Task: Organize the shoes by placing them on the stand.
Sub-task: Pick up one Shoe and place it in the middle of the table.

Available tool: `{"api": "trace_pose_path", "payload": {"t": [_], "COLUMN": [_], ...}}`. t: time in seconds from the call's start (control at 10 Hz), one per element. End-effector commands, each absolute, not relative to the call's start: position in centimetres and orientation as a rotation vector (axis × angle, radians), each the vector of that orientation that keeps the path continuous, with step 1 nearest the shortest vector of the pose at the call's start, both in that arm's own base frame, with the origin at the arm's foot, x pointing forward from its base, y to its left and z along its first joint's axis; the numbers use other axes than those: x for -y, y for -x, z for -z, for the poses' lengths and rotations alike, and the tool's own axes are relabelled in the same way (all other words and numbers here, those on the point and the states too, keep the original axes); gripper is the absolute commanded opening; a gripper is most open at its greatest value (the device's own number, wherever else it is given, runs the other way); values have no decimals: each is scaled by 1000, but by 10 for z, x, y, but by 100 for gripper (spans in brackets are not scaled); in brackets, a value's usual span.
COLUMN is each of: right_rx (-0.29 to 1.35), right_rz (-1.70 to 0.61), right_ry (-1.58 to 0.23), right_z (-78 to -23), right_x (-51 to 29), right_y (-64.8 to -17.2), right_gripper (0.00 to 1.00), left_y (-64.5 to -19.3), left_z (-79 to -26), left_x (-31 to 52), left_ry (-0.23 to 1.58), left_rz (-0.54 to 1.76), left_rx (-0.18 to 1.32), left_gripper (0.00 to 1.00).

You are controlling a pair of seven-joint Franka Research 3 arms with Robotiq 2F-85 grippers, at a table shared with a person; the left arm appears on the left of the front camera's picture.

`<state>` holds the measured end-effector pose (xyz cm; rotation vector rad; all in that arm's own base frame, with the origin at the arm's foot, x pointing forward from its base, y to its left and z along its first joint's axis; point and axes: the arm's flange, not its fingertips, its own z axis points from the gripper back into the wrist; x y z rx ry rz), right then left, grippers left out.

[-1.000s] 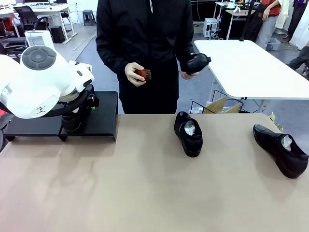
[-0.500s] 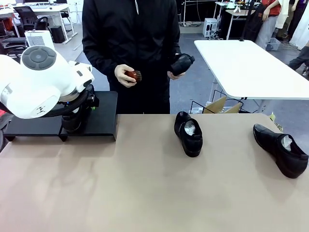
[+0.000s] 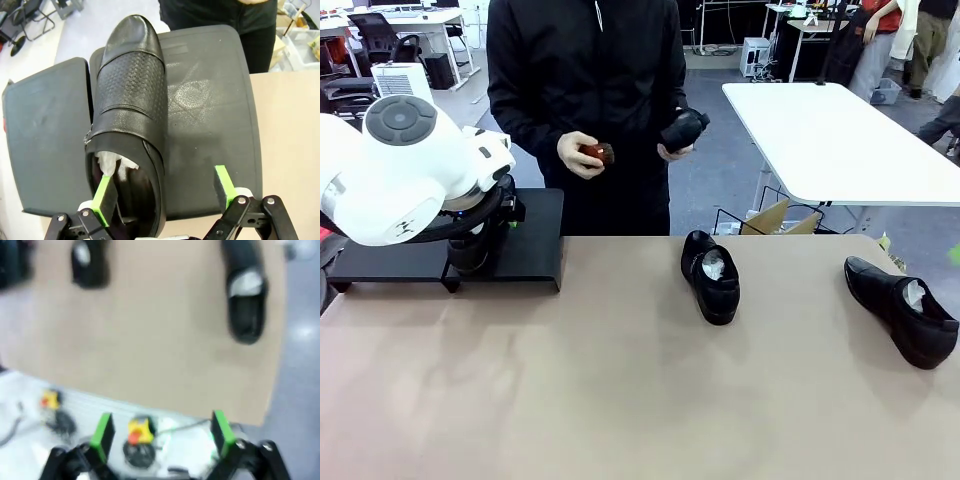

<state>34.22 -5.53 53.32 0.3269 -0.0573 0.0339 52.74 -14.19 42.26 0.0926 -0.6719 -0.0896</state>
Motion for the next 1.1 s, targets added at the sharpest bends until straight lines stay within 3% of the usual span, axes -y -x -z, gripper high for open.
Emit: {"api": "trace_pose_path", "payload": {"t": [0.0, 0.1, 0.4, 0.6, 0.9, 1.0], "right_rx": [-165, 57, 57, -87, -145, -171], "right_rz": [-245, -34, -34, -164, -295, -335], "right_ry": [-365, -327, -327, -323, -218, -256], "right_z": [-513, -533, -533, -506, -473, -460], "right_x": [63, 55, 55, 51, 67, 71], "right_y": [-370, -342, -342, -366, -415, -429], "right_gripper": [100, 100, 100, 100, 100, 100], "left_y": [-528, -528, -528, -528, -528, -528], "left_z": [-424, -424, -424, -424, -424, -424], "left_x": [141, 141, 141, 141, 141, 141], "left_ry": [-89, -89, -89, -89, -89, -89], "left_rz": [90, 90, 90, 90, 90, 90], "left_rx": [683, 683, 683, 683, 683, 683], "left_gripper": [100, 100, 100, 100, 100, 100]}}
